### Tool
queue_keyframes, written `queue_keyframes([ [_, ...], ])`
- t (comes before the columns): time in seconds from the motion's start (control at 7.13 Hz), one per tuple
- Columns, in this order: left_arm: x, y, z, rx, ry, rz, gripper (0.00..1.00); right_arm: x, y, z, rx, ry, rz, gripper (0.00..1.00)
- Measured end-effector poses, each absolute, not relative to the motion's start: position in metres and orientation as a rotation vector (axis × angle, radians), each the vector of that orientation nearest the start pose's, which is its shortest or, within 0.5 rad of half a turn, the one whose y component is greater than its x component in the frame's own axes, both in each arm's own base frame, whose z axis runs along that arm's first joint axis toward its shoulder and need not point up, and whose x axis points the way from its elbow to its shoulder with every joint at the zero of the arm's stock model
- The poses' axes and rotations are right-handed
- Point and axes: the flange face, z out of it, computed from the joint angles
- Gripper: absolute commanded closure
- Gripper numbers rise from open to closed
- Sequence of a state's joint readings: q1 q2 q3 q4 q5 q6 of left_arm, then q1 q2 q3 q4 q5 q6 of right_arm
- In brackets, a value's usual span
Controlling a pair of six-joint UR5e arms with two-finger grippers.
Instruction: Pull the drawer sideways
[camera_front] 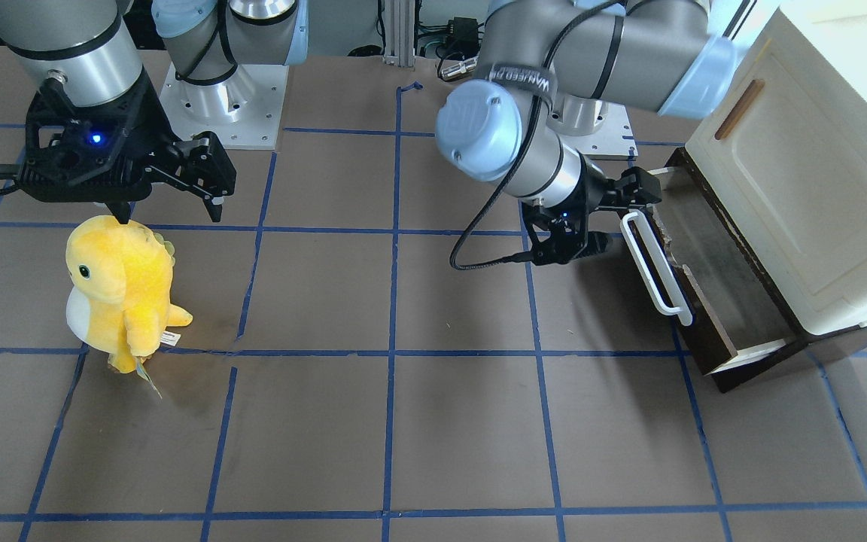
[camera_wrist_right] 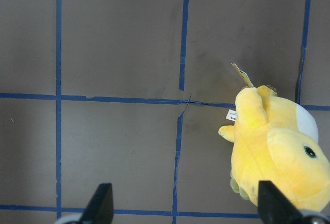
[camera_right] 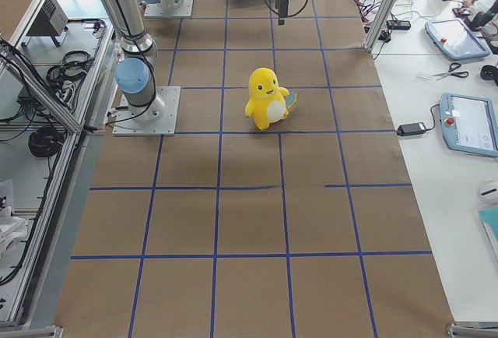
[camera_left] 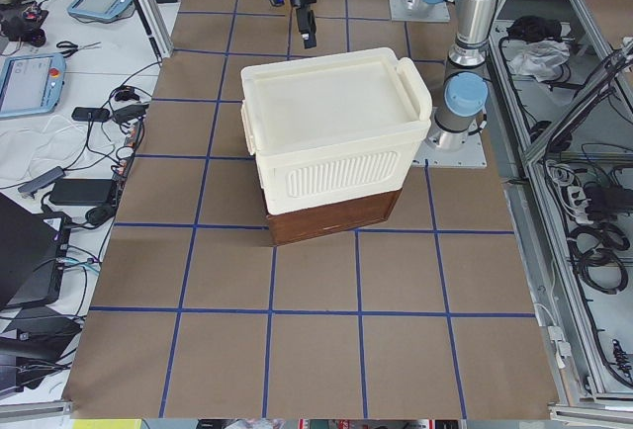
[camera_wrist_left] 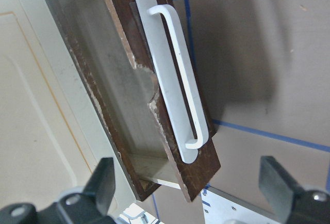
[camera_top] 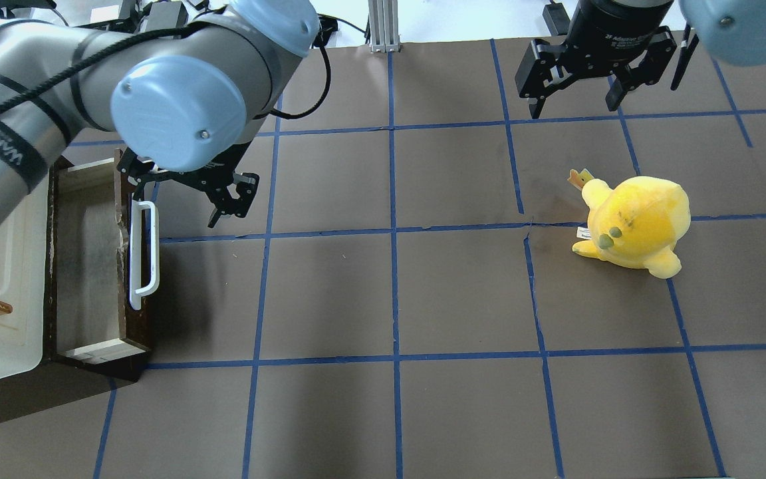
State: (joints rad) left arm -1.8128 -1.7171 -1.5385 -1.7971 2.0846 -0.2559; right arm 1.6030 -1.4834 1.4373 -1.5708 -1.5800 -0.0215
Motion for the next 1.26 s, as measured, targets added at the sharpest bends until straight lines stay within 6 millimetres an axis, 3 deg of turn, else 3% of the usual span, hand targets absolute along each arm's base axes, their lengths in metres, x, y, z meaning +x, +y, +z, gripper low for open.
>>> queue_keyframes([
  [0.28, -0.187, -0.471, 0.463, 0.028, 2.806, 0.221, 0.0, 0.149, -0.529, 0.509, -0.084, 3.149, -0.073, 0.0],
  [0.56, -0.167, -0.478, 0.492, -0.035, 3.032, 0.06, 0.0, 0.149, -0.529, 0.509, -0.084, 3.149, -0.073, 0.0],
  [0.84, -0.162, -0.49, 0.506, -0.071, 3.126, -0.106, 0.0, 0.149, -0.529, 0.509, -0.084, 3.149, -0.073, 0.0],
  [1.26, -0.162, -0.495, 0.511, -0.088, 3.141, -0.148, 0.0, 0.149, -0.529, 0.509, -0.084, 3.149, -0.073, 0.0],
])
